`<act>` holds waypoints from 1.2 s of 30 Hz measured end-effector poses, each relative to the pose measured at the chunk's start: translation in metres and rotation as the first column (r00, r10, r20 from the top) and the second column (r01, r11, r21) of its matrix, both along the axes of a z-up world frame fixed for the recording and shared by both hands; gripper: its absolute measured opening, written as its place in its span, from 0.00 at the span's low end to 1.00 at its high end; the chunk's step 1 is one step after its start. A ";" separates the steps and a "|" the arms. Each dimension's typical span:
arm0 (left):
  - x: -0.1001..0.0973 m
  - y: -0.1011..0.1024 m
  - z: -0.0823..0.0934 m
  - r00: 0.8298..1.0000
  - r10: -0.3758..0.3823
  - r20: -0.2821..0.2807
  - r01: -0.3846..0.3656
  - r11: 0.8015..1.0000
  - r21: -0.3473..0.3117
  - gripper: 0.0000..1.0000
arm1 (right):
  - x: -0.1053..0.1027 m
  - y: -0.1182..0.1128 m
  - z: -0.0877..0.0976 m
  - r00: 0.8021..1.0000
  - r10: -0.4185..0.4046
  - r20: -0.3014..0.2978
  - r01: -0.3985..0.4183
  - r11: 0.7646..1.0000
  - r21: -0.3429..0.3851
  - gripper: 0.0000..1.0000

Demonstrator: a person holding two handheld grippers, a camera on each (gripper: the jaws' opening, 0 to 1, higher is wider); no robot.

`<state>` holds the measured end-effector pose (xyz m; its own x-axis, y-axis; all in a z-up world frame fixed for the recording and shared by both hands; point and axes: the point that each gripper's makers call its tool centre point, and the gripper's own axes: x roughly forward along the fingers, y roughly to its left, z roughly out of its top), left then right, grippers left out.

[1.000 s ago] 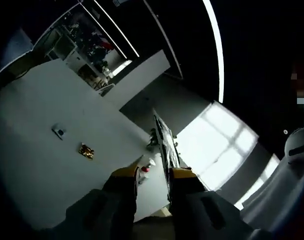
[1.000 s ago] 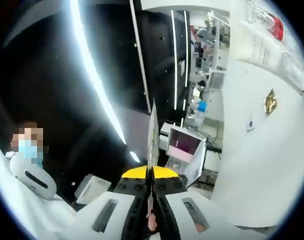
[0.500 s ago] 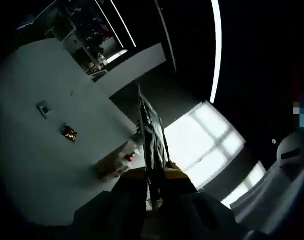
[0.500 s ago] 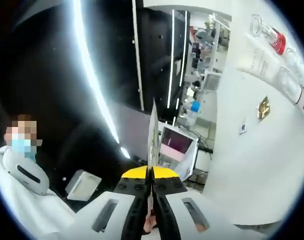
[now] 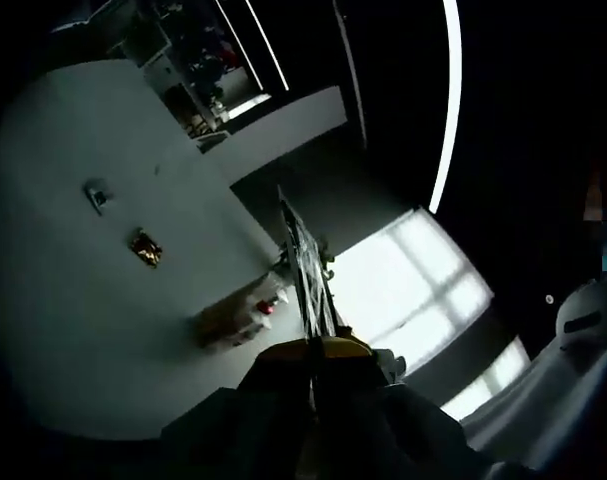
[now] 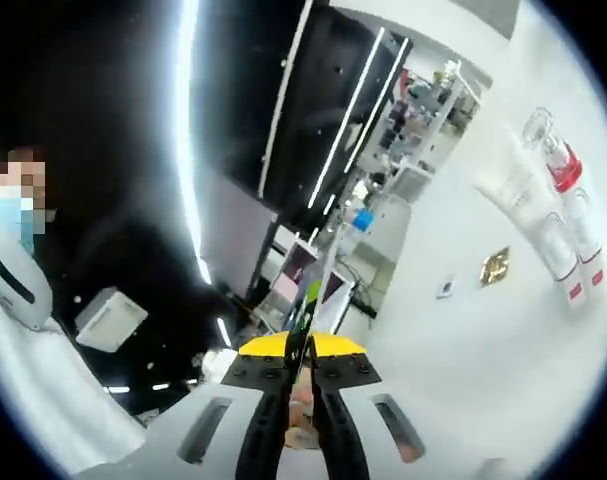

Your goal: Arrange the skincare products in the storage area until every visible bottle or jar stands upright without overlapping.

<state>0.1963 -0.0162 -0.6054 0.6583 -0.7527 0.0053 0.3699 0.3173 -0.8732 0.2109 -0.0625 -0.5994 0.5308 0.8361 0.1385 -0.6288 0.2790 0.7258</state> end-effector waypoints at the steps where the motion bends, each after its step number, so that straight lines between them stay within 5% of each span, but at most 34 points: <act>1: 0.001 0.000 -0.001 1.000 0.000 -0.005 0.000 1.000 -0.003 0.00 | 0.000 0.000 0.000 1.000 0.000 0.008 0.000 1.000 -0.007 0.10; 9: 0.009 -0.003 -0.012 0.999 0.007 -0.042 -0.008 1.000 -0.021 0.00 | -0.001 0.004 -0.019 0.998 0.060 0.035 -0.053 0.983 -0.176 0.35; 17: 0.018 -0.011 -0.027 0.997 -0.001 -0.074 0.001 1.000 -0.004 0.00 | -0.005 0.001 -0.022 0.995 0.093 0.033 -0.084 0.974 -0.210 0.63; 29: 0.038 -0.026 -0.043 0.994 -0.021 -0.107 0.023 1.000 0.014 0.00 | -0.006 -0.011 -0.046 0.988 0.143 0.060 -0.107 0.910 -0.400 0.98; 36: 0.048 -0.031 -0.056 0.992 -0.019 -0.122 0.027 0.998 0.064 0.00 | -0.007 -0.020 -0.060 0.987 0.150 0.063 -0.103 0.879 -0.466 0.99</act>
